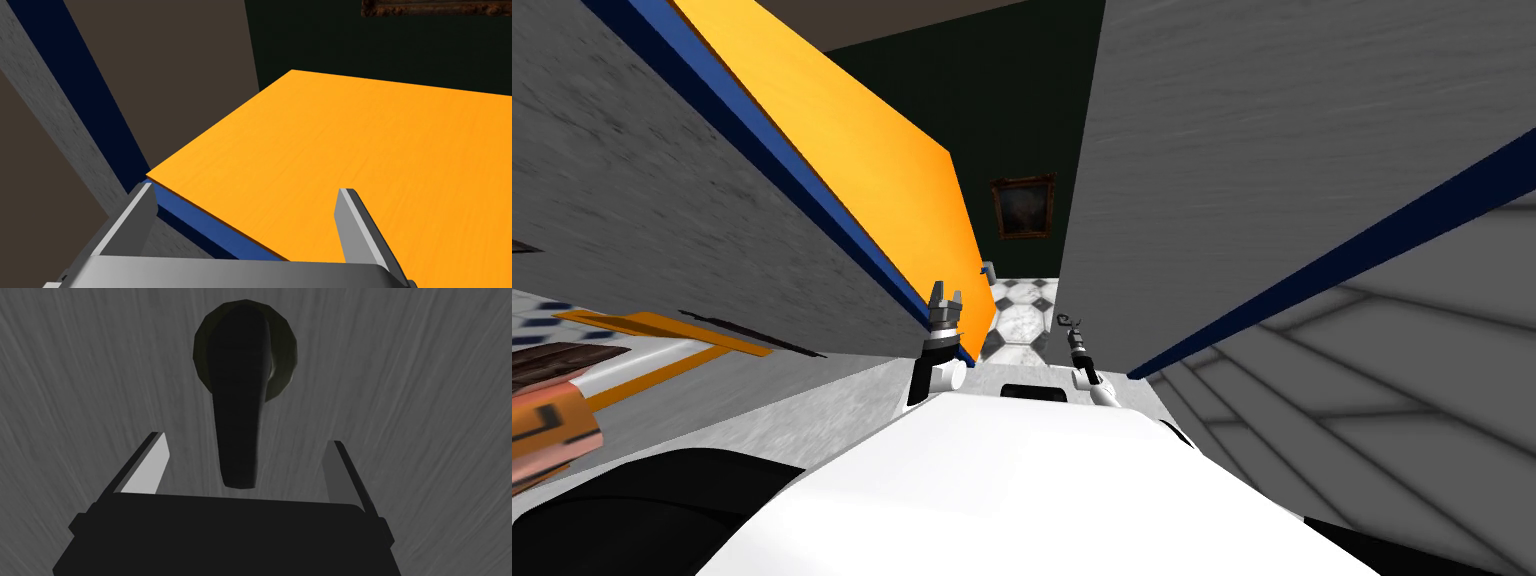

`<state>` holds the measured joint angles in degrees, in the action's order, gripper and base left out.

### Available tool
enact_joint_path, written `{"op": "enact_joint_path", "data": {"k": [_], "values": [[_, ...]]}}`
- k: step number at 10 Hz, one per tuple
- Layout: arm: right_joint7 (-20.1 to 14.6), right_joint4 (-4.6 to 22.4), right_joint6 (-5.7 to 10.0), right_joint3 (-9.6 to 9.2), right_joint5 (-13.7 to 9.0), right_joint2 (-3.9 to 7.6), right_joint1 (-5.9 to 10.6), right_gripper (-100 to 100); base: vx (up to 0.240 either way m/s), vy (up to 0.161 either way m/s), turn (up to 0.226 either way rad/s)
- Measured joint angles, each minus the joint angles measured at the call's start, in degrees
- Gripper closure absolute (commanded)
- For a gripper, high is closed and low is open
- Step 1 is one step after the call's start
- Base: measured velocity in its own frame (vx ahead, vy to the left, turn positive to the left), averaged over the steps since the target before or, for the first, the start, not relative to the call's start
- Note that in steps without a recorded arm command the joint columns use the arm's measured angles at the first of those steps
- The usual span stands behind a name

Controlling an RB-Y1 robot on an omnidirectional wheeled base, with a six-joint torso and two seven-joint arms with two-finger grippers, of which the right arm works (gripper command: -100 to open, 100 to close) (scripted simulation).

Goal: Push the door open

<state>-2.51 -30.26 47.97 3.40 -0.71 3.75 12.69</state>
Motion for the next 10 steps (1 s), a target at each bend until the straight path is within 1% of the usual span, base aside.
{"op": "enact_joint_path", "data": {"k": [1,2,3,4,5,8,9,10], "values": [[0.1,0.0,0.06,0.09,-0.1,-0.16,-0.04,-100,0.168,0.003,0.02],[0.1,0.2,0.15,0.18,-0.1,-0.32,0.03,-100,0.072,0.002,0.005],[0.1,0.2,0.18,0.19,-0.1,-0.33,0.06,100,-0.009,-0.001,-0.004],[0.1,0.2,0.16,0.19,-0.1,-0.32,0.06,100,-0.025,-0.006,0.015],[0.2,0.1,0.19,0.08,0.0,-0.07,0.16,100,-0.016,-0.012,-0.003],[0.1,0.2,0.06,0.21,-0.1,-0.24,0.02,100,-0.006,0.002,-0.005],[0.1,0.3,0.04,0.23,-0.1,-0.24,-0.03,100,0.096,0.015,-0.034],[0.2,1.0,0.2,0.45,-0.3,-0.16,0.0,100,0.177,0.056,-0.047]]}}
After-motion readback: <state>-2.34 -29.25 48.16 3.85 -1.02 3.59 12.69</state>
